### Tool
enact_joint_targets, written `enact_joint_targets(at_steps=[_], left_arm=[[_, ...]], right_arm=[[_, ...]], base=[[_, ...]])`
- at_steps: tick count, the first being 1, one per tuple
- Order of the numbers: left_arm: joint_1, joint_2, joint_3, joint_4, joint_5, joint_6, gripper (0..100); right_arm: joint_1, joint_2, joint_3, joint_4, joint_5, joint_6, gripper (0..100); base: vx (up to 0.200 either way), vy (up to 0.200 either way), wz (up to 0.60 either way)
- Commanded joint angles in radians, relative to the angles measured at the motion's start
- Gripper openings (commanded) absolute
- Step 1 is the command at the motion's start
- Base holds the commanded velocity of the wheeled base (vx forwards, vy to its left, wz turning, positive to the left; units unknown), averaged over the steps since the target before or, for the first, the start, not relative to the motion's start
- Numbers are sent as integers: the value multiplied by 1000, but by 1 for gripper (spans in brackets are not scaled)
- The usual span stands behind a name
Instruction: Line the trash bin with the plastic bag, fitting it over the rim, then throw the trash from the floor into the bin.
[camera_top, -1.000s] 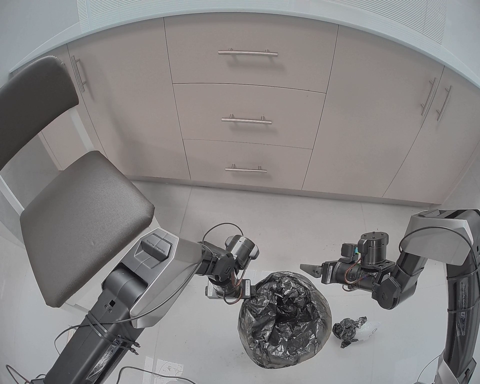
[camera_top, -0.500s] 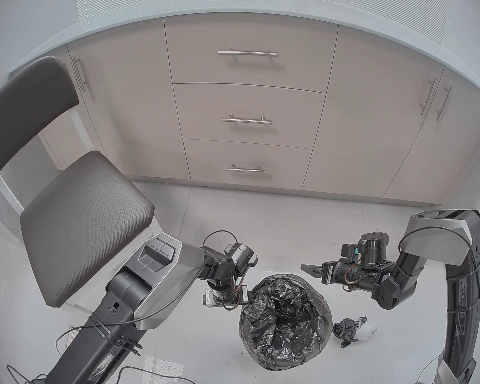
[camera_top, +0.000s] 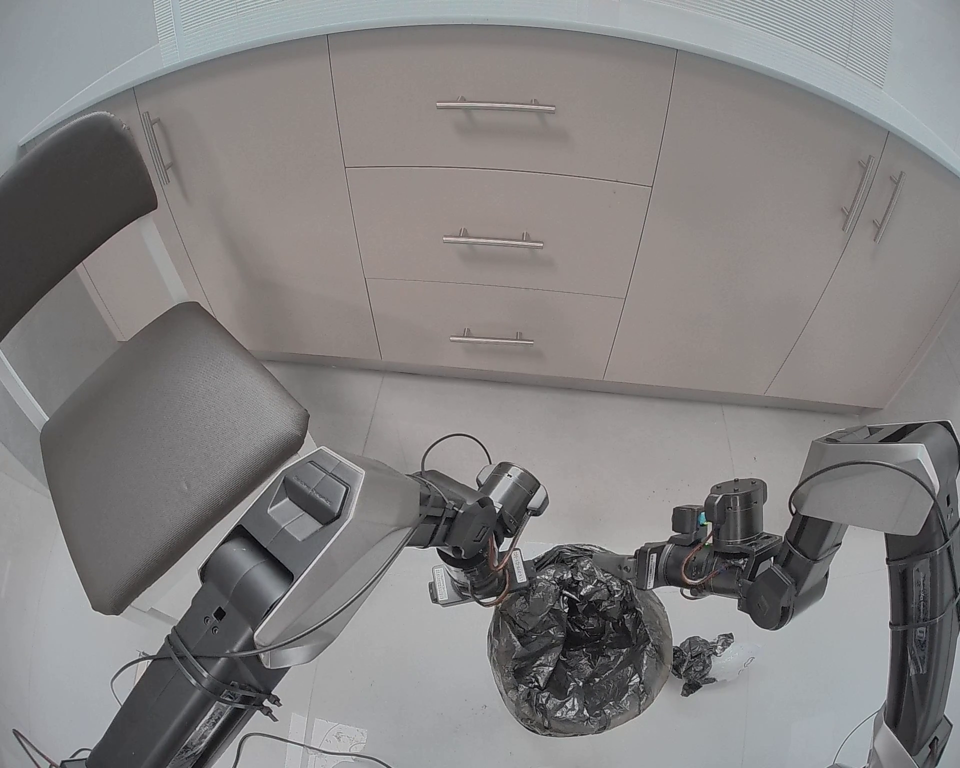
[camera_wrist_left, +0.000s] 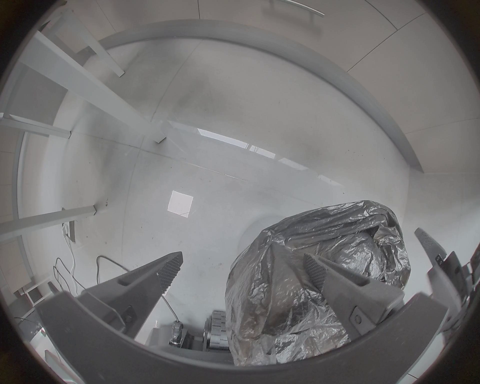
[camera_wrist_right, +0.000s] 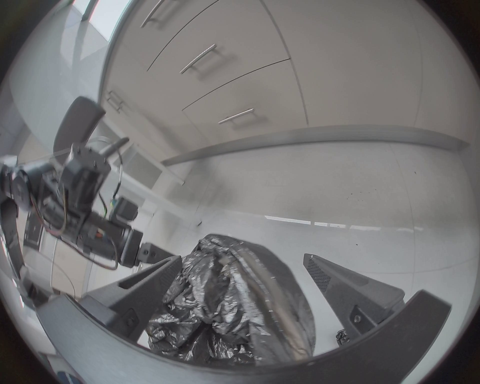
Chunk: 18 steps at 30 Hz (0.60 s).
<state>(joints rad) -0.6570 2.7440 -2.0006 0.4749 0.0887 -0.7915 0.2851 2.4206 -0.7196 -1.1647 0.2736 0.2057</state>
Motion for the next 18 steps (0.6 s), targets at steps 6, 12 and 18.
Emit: enact_joint_targets(at_steps=[6,12,18], left_arm=[[-30,-26,1,28,0,-15,100],[-26,-41,1,25,0,-15,100],[-13,-38,1,21,5,-14,100]], right_arm=[[28,23,5,68,-5,-54,100],[32,74,-67,138,-171,-57,100],[35,71,-109,241,-200,-52,100]], base=[[0,0,0],[0,0,0],[0,0,0]])
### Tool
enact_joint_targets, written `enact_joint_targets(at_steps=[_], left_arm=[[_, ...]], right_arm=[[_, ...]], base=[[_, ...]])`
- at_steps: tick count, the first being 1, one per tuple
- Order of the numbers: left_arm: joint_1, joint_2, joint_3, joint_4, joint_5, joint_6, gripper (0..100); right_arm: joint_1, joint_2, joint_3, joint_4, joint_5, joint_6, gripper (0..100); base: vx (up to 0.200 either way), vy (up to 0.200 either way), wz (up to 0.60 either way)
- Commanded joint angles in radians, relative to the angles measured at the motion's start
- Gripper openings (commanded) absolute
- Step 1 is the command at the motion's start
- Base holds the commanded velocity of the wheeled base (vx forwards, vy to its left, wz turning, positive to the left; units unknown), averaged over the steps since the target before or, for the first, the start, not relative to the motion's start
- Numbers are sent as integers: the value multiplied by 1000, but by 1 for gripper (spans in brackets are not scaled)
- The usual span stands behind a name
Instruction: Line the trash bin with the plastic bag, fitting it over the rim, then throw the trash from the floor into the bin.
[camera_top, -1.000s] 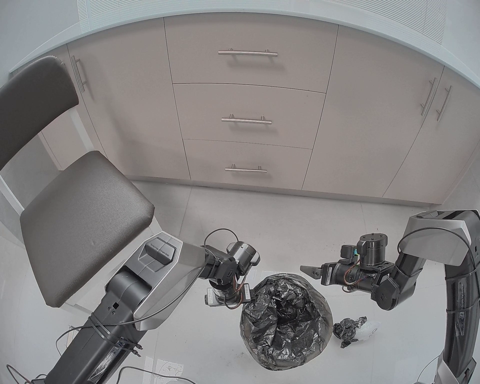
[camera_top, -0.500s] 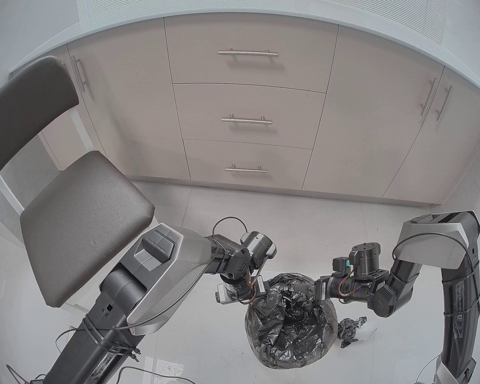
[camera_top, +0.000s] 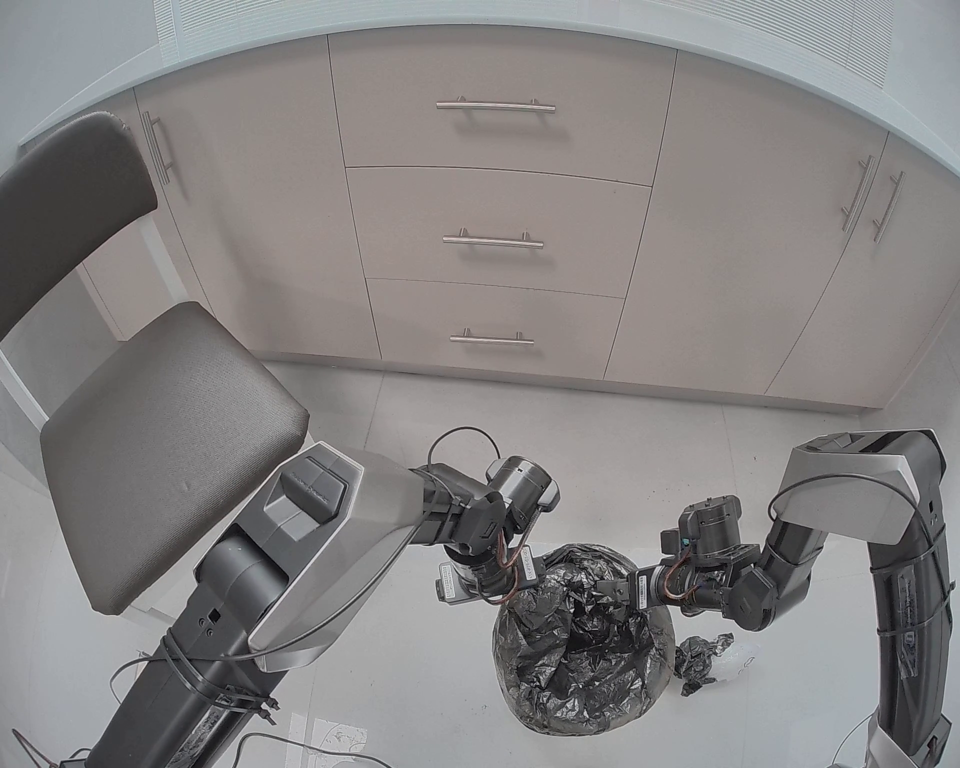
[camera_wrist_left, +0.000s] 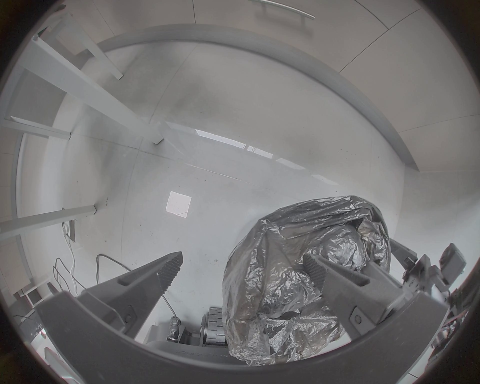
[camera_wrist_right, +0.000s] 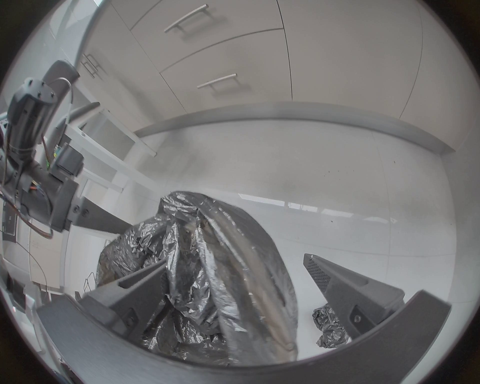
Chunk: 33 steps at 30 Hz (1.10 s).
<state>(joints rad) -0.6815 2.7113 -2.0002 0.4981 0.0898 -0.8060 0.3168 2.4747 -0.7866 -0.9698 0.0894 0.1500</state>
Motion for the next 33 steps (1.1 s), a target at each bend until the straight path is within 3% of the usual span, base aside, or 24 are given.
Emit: enact_joint_targets(at_steps=[1,5,9,22,23,25,33], left_arm=[[13,-5,0,-3,4,1,100],[34,-8,0,-4,4,2,100],[39,-24,0,-3,4,2,100],[-30,-45,0,-1,5,8,100],[-43,-45,0,0,7,7,100],[-47,-45,0,2,8,7,100],[-58,-45,0,-1,8,13,100]], right_arm=[[4,17,-43,49,-17,3,100],[4,33,-88,79,-91,5,100],[4,35,-120,143,-123,8,100],[2,32,-197,287,-174,45,100],[4,29,-237,388,-206,46,100],[4,24,-261,448,-223,49,100],[7,23,-255,456,-221,48,100]], base=[[0,0,0],[0,0,0],[0,0,0],[0,0,0],[0,0,0],[0,0,0],[0,0,0]])
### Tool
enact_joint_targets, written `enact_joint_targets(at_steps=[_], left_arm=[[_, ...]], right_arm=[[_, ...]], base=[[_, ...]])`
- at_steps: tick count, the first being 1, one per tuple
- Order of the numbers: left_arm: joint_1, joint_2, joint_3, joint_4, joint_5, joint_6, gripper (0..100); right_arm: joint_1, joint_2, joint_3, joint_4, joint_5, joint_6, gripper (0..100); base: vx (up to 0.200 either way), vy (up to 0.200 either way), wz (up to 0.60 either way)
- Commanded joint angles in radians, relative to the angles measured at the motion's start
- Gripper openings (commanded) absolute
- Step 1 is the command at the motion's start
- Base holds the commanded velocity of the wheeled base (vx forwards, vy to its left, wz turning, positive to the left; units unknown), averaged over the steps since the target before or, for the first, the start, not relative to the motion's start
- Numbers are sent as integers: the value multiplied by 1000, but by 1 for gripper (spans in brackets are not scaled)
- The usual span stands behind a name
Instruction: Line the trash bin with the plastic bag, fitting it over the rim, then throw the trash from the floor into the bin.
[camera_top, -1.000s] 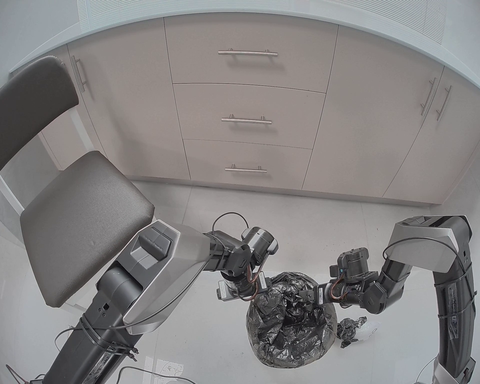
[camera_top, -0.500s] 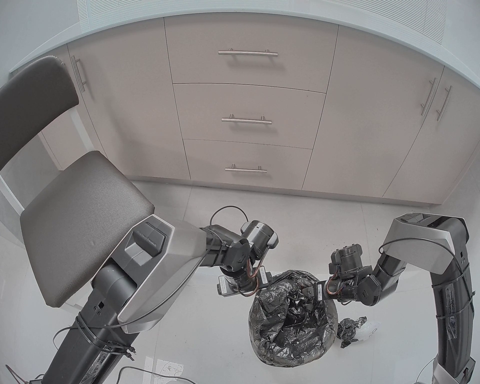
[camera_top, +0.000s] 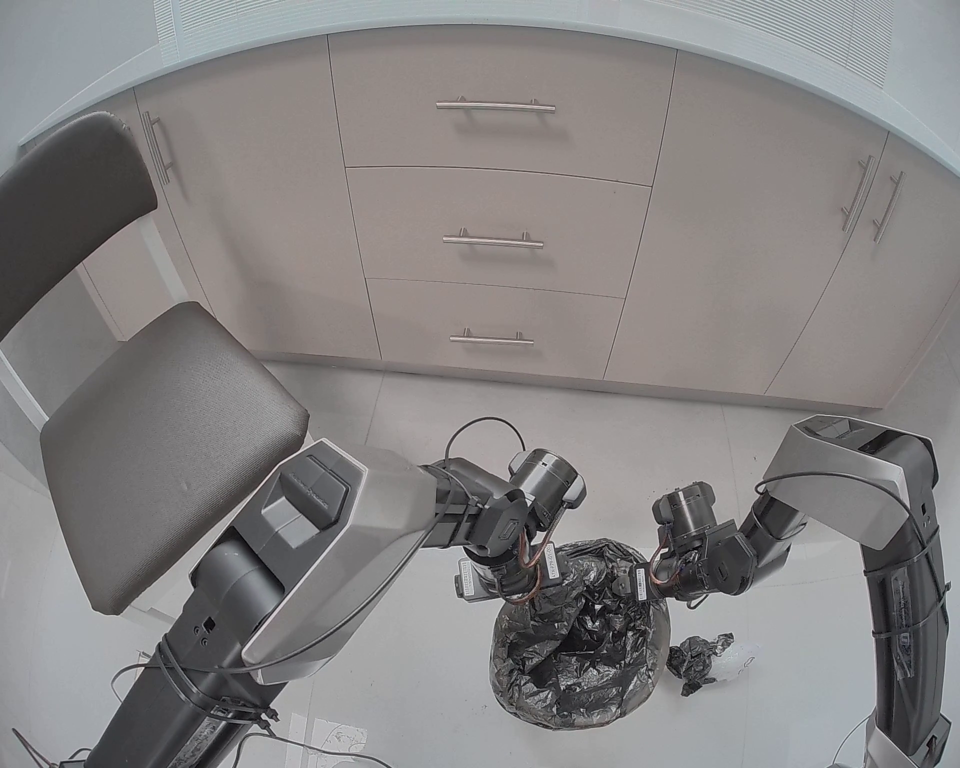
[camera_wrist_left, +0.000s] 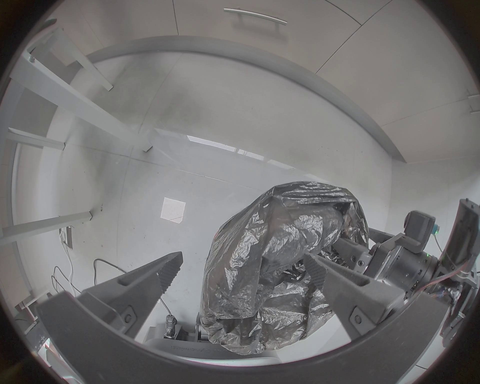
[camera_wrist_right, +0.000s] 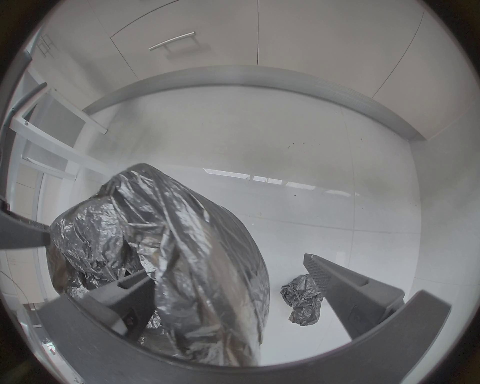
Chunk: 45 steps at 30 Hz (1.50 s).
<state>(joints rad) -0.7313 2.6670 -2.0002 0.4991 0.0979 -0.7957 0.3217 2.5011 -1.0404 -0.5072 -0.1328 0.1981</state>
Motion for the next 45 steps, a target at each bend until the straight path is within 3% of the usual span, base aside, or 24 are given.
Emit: enact_joint_targets(at_steps=[1,4,7,9,10,11,14,18,32,45], left_arm=[[-13,-1,0,-2,0,3,100],[-19,-1,0,-4,0,4,100],[-27,2,0,-4,2,9,100],[-27,2,0,-4,2,9,100],[-28,13,0,-5,5,13,100],[-28,16,0,-5,6,20,100],[-28,31,0,-8,23,44,100],[-28,62,0,-8,56,73,100],[-40,146,0,9,123,124,100],[-115,-52,0,105,111,24,100]], right_arm=[[2,-4,2,-7,5,0,100],[4,-16,19,-24,16,1,100],[4,-82,120,-154,188,1,100],[4,-82,120,-154,188,1,100],[-3,-105,212,-318,317,1,100],[-3,-102,232,-366,328,0,100],[-3,-77,272,-510,335,1,100],[-3,-68,289,-576,348,3,100],[-26,-68,273,-610,372,70,100],[-78,-94,264,-591,363,70,100]], base=[[0,0,0],[0,0,0],[0,0,0],[0,0,0],[0,0,0],[0,0,0],[0,0,0],[0,0,0],[0,0,0],[0,0,0]])
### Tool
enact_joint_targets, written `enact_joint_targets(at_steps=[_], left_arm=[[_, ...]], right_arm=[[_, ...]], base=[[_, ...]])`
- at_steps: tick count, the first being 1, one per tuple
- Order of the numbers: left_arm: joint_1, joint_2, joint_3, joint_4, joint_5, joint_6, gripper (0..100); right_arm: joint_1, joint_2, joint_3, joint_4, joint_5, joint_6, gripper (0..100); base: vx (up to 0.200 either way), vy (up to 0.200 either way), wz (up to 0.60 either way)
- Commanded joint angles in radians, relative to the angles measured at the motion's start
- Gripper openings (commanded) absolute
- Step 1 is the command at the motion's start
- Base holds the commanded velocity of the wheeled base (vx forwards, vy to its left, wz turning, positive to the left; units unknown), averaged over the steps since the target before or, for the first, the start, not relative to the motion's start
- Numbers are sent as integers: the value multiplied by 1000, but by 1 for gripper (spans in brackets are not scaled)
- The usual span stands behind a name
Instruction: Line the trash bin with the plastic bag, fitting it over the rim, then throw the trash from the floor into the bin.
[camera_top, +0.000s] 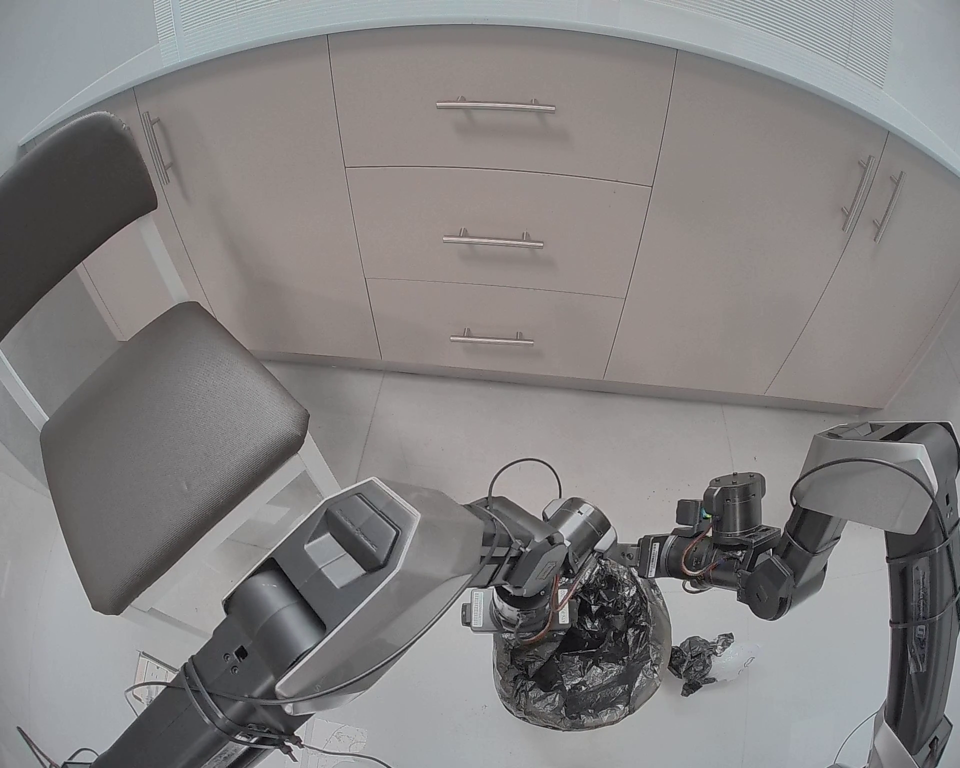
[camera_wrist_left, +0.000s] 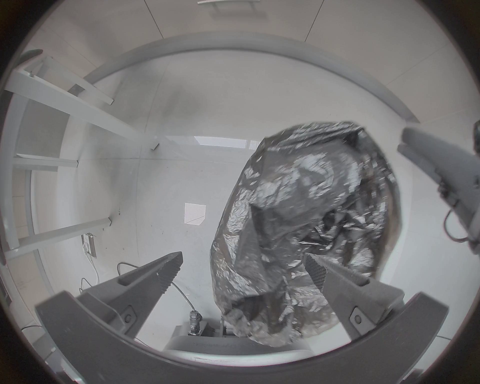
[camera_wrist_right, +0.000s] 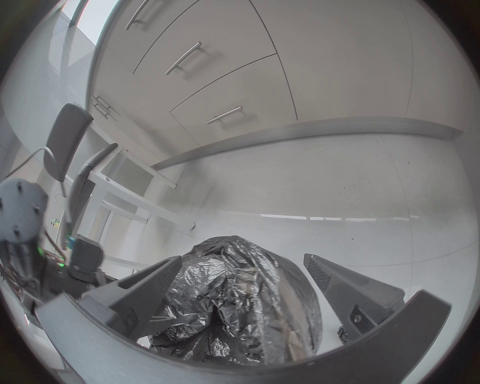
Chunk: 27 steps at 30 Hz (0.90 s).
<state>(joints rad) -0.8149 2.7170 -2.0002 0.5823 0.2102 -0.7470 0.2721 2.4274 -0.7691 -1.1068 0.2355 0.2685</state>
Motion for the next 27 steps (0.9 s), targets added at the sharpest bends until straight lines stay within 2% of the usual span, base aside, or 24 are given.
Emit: enact_joint_targets(at_steps=[1,7,8,10,12,13,16,18,19,21,22,24,27], left_arm=[[-52,-154,0,36,-2,-45,100],[-86,-316,0,56,8,-60,100],[-93,-428,0,63,11,-58,100],[-96,-482,0,76,18,-57,100],[-104,-620,0,126,67,-41,100],[-110,-692,0,160,100,-22,100],[-110,-858,0,286,193,66,100],[-110,-858,0,286,193,66,100],[-101,-1013,0,424,291,84,100],[-98,-1100,0,496,334,83,100],[-81,-1185,0,559,356,78,100],[11,-1320,0,622,356,87,100],[218,-1511,0,613,328,94,100]], right_arm=[[-50,-50,-10,31,-13,3,100],[-142,-162,-13,174,-82,55,100],[-189,-205,-22,236,-104,109,100],[-208,-225,-30,260,-116,127,100],[-246,-268,-71,329,-185,172,100],[-255,-274,-121,361,-242,218,100],[-246,-260,-294,484,-435,406,100],[-246,-260,-294,484,-435,406,100],[-222,-255,-424,703,-443,442,100],[-212,-240,-493,780,-440,456,100],[-209,-203,-556,815,-440,465,100],[-205,-131,-654,848,-444,466,100],[-203,-61,-754,897,-450,468,100]], base=[[0,0,0],[0,0,0],[0,0,0],[0,0,0],[0,0,0],[0,0,0],[0,0,0],[0,0,0],[0,0,0],[0,0,0],[0,0,0],[0,0,0],[0,0,0]])
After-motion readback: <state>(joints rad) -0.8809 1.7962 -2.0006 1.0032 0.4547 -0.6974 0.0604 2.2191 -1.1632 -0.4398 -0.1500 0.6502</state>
